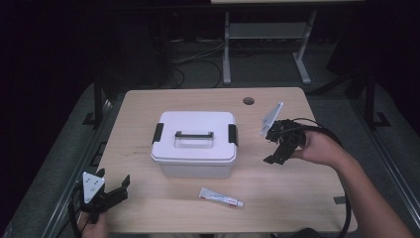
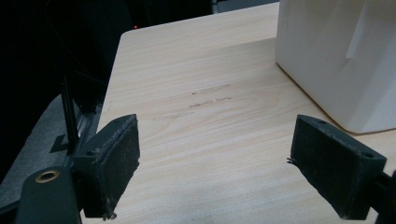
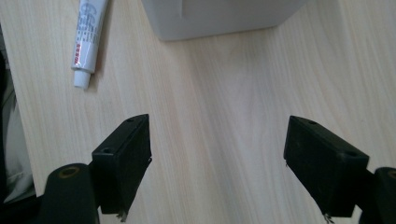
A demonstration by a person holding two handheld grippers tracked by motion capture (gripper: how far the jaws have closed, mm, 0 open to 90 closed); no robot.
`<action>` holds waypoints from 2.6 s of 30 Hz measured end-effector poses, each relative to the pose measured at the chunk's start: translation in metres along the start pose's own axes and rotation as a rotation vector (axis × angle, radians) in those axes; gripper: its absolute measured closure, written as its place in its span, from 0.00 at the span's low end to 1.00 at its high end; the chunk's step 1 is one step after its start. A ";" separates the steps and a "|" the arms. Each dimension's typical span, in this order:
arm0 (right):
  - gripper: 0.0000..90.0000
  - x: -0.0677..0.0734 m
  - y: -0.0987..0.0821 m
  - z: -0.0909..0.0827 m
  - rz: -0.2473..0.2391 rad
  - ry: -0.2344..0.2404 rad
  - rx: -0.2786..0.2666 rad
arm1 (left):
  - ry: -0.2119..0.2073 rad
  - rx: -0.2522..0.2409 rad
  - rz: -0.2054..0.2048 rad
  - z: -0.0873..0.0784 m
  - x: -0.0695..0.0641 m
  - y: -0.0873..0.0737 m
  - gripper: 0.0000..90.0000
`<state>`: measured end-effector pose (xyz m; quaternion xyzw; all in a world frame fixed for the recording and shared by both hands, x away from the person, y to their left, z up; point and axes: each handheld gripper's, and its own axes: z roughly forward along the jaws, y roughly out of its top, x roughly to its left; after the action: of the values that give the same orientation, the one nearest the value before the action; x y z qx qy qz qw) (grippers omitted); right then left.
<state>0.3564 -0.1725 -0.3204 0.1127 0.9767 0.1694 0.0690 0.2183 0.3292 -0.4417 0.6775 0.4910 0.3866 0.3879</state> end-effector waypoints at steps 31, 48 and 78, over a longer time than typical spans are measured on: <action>0.26 -0.001 0.073 -0.018 -0.089 0.016 -0.010 | -0.002 -0.003 0.000 0.001 -0.001 0.000 0.17; 0.26 0.000 0.114 -0.009 -0.143 0.044 -0.001 | 0.000 -0.004 -0.002 0.001 0.000 0.000 0.17; 0.30 0.005 0.172 0.008 -0.188 0.059 0.019 | 0.001 -0.006 -0.007 0.000 0.002 -0.001 0.17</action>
<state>0.3869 -0.0115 -0.2688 0.0161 0.9861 0.1564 0.0546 0.2181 0.3315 -0.4419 0.6746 0.4922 0.3869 0.3911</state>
